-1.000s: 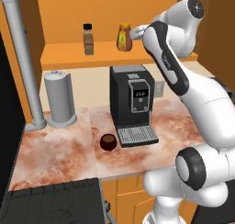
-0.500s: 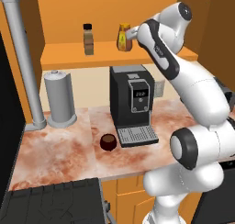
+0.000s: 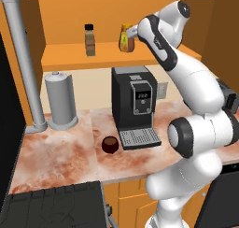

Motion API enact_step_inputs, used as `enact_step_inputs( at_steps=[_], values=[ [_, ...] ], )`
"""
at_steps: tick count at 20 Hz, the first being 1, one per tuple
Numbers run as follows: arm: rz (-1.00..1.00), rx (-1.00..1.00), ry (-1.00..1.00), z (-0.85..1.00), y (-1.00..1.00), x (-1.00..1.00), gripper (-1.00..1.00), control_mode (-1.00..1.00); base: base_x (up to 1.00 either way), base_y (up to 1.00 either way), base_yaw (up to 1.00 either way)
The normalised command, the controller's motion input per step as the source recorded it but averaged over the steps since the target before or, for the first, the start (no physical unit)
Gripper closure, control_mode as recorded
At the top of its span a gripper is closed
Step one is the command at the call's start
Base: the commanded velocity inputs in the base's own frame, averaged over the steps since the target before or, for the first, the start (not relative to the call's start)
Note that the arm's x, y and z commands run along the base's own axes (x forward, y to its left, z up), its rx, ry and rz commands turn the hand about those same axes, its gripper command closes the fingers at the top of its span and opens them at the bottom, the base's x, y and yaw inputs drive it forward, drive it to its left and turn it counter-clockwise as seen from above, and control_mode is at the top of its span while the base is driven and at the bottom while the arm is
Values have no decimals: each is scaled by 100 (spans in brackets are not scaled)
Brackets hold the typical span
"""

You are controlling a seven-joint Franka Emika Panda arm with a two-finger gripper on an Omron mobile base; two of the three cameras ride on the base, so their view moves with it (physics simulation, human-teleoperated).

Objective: Pick the cinnamon and honey bottle from the cabinet and place them next to the mug.

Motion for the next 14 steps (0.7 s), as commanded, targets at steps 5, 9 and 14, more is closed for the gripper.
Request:
enact_step_inputs(
  at_steps=[5,9,14],
  values=[
    [0,-4,7,-1,5,12,-100,-100,0,0,0],
    [0,-4,8,-2,8,1,-100,-100,0,0,0],
    [0,-1,1,-23,3,4,-100,-100,0,0,0]
  ],
)
